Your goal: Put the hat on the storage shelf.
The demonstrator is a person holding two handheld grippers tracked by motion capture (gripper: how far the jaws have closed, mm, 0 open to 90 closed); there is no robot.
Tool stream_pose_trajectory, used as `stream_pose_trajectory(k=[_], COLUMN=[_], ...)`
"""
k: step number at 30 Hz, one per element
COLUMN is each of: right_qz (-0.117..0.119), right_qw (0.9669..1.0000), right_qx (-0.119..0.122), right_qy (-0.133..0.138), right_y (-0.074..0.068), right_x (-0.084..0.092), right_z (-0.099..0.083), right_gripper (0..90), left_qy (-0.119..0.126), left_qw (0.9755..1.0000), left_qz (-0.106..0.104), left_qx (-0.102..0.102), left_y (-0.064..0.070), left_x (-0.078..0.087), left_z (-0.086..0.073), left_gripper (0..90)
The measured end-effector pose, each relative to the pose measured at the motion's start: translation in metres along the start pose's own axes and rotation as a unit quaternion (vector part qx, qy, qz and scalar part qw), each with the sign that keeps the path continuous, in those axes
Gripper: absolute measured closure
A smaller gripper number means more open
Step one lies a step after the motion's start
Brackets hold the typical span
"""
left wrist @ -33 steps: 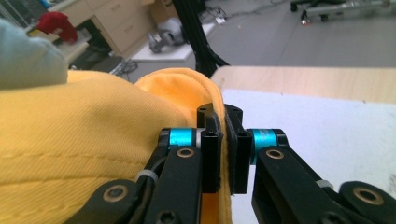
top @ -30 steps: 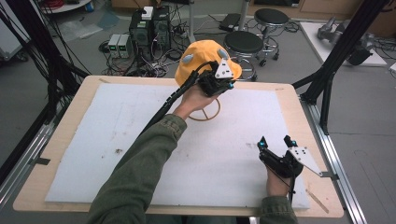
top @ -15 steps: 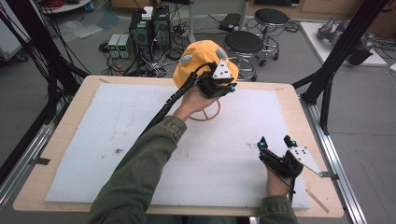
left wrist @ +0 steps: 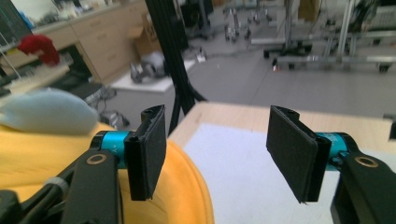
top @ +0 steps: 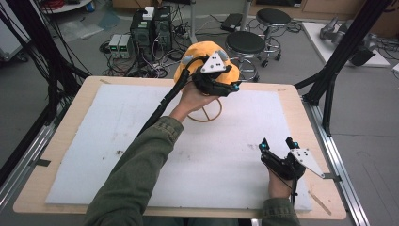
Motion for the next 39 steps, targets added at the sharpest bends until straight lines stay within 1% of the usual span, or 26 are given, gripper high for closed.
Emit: stream_pose_trajectory(k=[2,3,6,8,10,12,13,16,19,23,25,29,32,34,37,39], right_qz=[0.000,0.000,-0.001,-0.002,-0.003,-0.003,-0.003,-0.004,-0.004,-0.005,-0.005,-0.006,-0.005,-0.004,-0.004,-0.004], right_qw=[1.0000,1.0000,1.0000,1.0000,1.0000,1.0000,1.0000,1.0000,1.0000,1.0000,1.0000,1.0000,1.0000,1.0000,1.0000,1.0000], right_qx=[0.000,0.000,0.000,0.001,0.001,-0.001,-0.001,-0.001,0.000,0.002,0.002,0.002,0.000,0.001,0.002,0.001], right_qy=[0.001,0.001,0.000,0.001,0.002,0.002,0.002,0.002,0.003,0.004,0.002,0.002,0.001,0.001,0.002,0.000], right_y=[0.000,0.000,0.000,0.000,0.000,0.000,0.000,0.000,0.000,0.000,0.000,-0.001,-0.001,-0.001,-0.001,-0.001], right_x=[0.000,0.000,0.000,0.000,0.000,0.000,0.000,0.000,0.000,0.000,0.000,-0.001,-0.001,-0.001,-0.001,-0.001], right_z=[0.000,0.000,0.000,0.000,0.000,0.000,0.000,0.000,0.001,0.001,0.000,0.000,0.000,0.000,0.000,0.000], right_gripper=[9.5,9.5,9.4,9.4,9.5,9.5,9.5,9.4,9.5,9.5,9.5,9.5,9.5,9.5,9.5,9.5], left_qy=[0.011,0.021,0.043,0.053,0.054,0.055,0.060,0.077,0.088,0.101,0.106,0.113,0.117,0.123,0.129,0.132], left_qw=[0.9999,0.9997,0.9985,0.9976,0.9971,0.9965,0.9958,0.9936,0.9913,0.9889,0.9881,0.9871,0.9862,0.9846,0.9828,0.9817], left_qz=[0.008,0.013,0.033,0.043,0.052,0.061,0.066,0.075,0.086,0.094,0.096,0.097,0.104,0.111,0.118,0.121], left_qx=[0.000,-0.001,0.005,0.009,0.016,0.018,0.020,0.034,0.046,0.055,0.057,0.058,0.053,0.056,0.059,0.066], left_y=[-0.002,-0.004,-0.010,-0.014,-0.018,-0.021,-0.024,-0.030,-0.037,-0.042,-0.044,-0.043,-0.042,-0.044,-0.046,-0.047], left_x=[0.009,0.015,0.030,0.038,0.043,0.049,0.054,0.068,0.082,0.097,0.103,0.114,0.125,0.134,0.143,0.149], left_z=[0.005,0.008,0.012,0.011,0.007,0.004,0.002,-0.002,-0.006,-0.010,-0.011,-0.015,-0.019,-0.022,-0.024,-0.028], left_gripper=[34.5,33.5,31.8,31.0,29.3,28.5,28.2,28.2,28.2,28.1,27.9,26.4,26.2,26.2,26.1,26.1])
Point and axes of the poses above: each handheld gripper's, and its own axes: x roughly backward along the jaws, z roughly out of its top, y roughly to its right, the point moved 8 cm from there along -x, roughly forward along the jaws, and after that the axes turned 12 degrees about -y, right-handed, at the moved point
